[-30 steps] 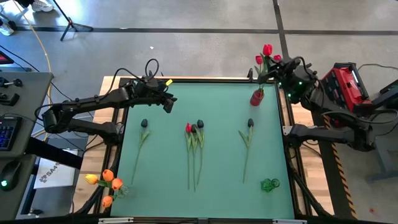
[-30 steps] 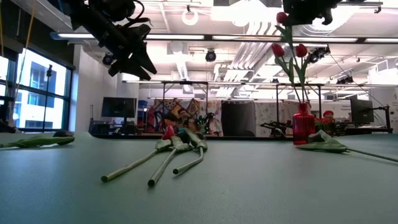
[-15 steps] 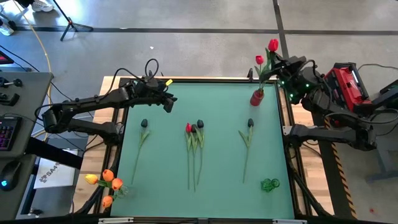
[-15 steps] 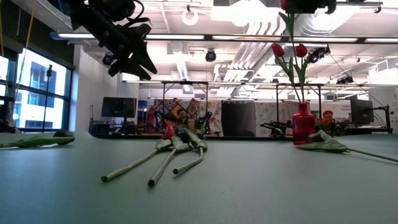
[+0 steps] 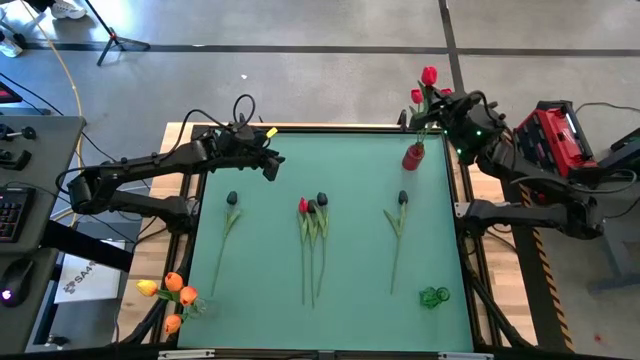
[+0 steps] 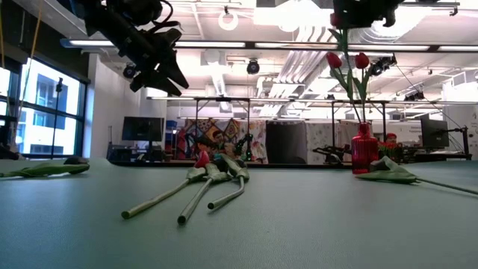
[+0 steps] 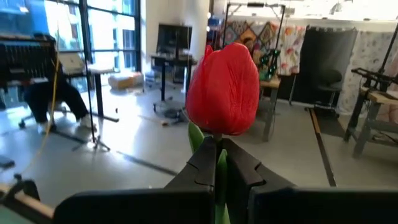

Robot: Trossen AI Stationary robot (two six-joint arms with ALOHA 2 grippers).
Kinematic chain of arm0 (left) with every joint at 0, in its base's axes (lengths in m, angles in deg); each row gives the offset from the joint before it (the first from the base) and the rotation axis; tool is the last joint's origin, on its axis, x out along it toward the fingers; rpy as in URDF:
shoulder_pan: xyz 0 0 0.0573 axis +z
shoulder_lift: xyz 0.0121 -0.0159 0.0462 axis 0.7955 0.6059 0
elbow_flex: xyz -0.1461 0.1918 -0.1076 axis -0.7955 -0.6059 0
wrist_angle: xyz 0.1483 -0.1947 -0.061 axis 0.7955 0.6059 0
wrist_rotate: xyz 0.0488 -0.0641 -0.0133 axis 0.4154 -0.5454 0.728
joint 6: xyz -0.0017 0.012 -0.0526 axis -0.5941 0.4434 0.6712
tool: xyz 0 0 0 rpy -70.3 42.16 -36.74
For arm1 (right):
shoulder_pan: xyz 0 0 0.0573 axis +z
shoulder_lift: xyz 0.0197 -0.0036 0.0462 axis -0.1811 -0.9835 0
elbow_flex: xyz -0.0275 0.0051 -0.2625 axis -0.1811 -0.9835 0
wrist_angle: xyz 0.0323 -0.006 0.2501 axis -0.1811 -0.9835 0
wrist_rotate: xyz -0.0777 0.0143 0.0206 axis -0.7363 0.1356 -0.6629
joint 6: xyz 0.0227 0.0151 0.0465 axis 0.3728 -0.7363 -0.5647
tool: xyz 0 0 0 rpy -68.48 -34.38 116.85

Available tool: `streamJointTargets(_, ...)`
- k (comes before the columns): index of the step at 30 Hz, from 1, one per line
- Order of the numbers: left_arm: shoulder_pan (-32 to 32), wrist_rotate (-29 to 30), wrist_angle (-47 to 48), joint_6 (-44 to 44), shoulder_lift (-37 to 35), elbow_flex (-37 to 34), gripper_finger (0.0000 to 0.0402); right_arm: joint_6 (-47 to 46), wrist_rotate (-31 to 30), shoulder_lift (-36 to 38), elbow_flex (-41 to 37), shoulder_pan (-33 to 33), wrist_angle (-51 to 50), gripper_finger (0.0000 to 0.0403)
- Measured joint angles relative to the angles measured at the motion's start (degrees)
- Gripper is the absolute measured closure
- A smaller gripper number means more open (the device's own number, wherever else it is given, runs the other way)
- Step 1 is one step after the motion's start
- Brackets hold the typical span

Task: Sort flowers into vase by color
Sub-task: Put the red tulip into the red vase

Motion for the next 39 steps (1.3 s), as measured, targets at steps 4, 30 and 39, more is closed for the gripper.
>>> streamJointTargets(4,0.0,0.0,0.0,0.0,0.0,0.0,0.0259,2.4,0.2,-0.3,0.0,0.0,3.7,0.0403)
streamJointTargets(30,0.0,0.4,0.1,-1.2,0.0,0.0,0.0259,-3.8,-2.2,-0.4,0.0,0.0,-5.4,0.0374)
streamJointTargets(39,0.0,-0.6,0.5,-0.5,0.0,0.0,0.0259,-12.0,-3.1,0.3,0.1,0.9,-10.1,0.0311)
